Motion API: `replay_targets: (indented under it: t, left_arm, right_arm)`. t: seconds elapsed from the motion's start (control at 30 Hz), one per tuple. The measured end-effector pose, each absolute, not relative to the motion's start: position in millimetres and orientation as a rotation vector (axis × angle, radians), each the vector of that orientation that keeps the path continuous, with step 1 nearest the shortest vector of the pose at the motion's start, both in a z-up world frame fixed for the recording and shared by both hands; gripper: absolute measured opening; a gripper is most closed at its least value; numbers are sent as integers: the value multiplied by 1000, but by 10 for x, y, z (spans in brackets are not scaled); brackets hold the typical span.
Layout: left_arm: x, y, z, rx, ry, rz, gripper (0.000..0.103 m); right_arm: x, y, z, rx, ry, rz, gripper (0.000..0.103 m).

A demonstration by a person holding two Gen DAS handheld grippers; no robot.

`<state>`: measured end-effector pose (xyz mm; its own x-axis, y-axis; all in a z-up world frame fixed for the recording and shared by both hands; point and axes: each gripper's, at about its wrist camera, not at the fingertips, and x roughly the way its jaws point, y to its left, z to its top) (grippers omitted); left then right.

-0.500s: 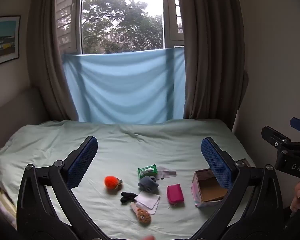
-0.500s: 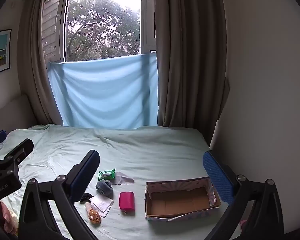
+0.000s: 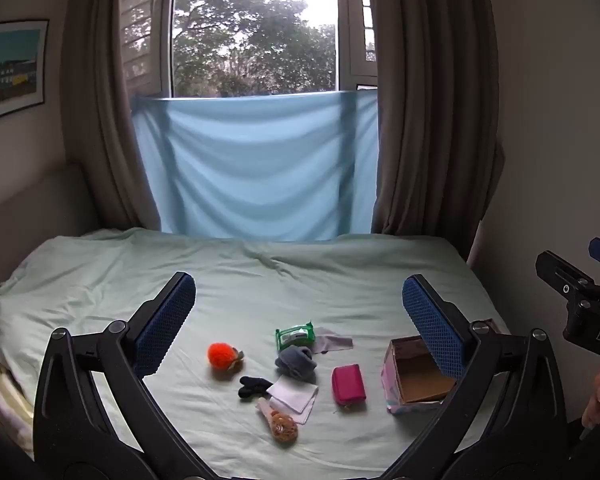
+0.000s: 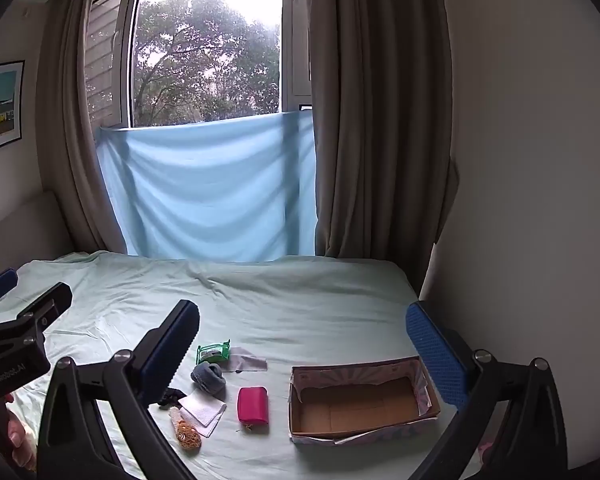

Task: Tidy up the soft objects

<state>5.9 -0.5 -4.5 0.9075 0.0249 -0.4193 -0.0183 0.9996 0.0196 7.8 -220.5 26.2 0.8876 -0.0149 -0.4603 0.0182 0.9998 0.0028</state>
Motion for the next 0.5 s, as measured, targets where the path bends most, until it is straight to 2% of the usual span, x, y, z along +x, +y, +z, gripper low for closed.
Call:
replay_targets:
  t: [0.5]
  left_arm:
    - [127, -17, -69, 11, 449, 22, 103]
  right_arm:
    - [148, -2246, 191, -17, 462, -8, 103]
